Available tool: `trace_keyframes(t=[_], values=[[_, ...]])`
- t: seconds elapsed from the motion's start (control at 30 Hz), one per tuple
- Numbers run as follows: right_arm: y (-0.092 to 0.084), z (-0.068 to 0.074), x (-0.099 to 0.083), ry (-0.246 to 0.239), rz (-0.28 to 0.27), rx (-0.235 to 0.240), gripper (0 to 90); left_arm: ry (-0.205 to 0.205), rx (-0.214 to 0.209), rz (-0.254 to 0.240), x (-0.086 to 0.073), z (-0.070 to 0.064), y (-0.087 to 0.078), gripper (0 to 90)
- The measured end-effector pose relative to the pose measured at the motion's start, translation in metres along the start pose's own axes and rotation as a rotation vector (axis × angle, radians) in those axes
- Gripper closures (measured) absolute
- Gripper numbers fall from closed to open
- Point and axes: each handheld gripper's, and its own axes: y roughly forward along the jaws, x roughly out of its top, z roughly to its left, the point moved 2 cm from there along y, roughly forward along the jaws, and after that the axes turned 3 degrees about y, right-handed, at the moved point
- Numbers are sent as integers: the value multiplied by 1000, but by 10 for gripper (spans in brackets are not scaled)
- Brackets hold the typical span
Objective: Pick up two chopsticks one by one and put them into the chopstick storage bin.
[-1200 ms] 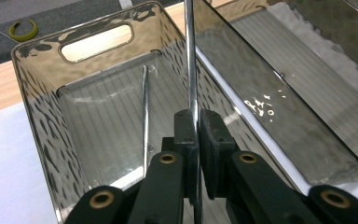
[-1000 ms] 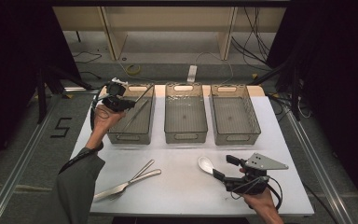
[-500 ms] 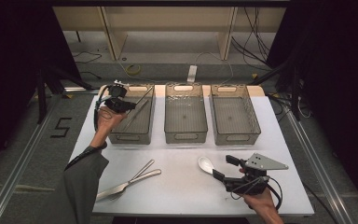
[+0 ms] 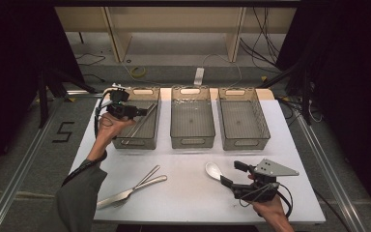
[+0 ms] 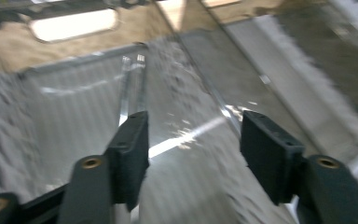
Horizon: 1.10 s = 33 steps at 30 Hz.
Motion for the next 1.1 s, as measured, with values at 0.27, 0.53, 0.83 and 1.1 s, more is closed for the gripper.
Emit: trace_keyframes(t=[0.27,0.53,0.83,1.1], values=[[0,0,0,-1,3,-2,247,63,-81,4,-25,-32,-28,260],[-1,2,0,-6,5,0,246,125,-77,54,-50,-49,-38,223],[1,1,-1,-5,18,4,244,144,-92,18,-65,-61,-41,200],[0,-1,-1,0,23,4,241,135,-162,-59,-80,-69,-51,180]])
